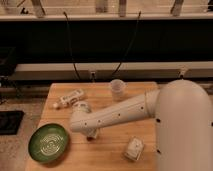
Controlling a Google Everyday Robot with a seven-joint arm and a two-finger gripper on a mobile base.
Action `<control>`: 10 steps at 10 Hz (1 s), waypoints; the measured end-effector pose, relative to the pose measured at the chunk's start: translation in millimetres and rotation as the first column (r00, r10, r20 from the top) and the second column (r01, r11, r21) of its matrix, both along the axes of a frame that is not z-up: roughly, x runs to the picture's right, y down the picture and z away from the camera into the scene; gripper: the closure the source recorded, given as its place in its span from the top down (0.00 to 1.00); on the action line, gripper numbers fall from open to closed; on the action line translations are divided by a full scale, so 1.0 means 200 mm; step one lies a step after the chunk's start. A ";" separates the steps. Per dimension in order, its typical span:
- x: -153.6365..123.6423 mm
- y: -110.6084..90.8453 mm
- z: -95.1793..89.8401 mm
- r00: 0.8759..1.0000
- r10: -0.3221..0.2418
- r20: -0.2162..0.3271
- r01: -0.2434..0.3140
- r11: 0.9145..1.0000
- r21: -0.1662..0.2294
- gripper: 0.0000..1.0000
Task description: Place the pepper on the white sponge
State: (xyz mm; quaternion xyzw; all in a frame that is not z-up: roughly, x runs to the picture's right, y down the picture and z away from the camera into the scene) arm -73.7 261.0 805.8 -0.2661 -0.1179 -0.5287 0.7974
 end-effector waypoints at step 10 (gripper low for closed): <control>0.27 -0.12 -0.04 0.997 0.076 -0.002 -0.076 0.997 0.025 0.02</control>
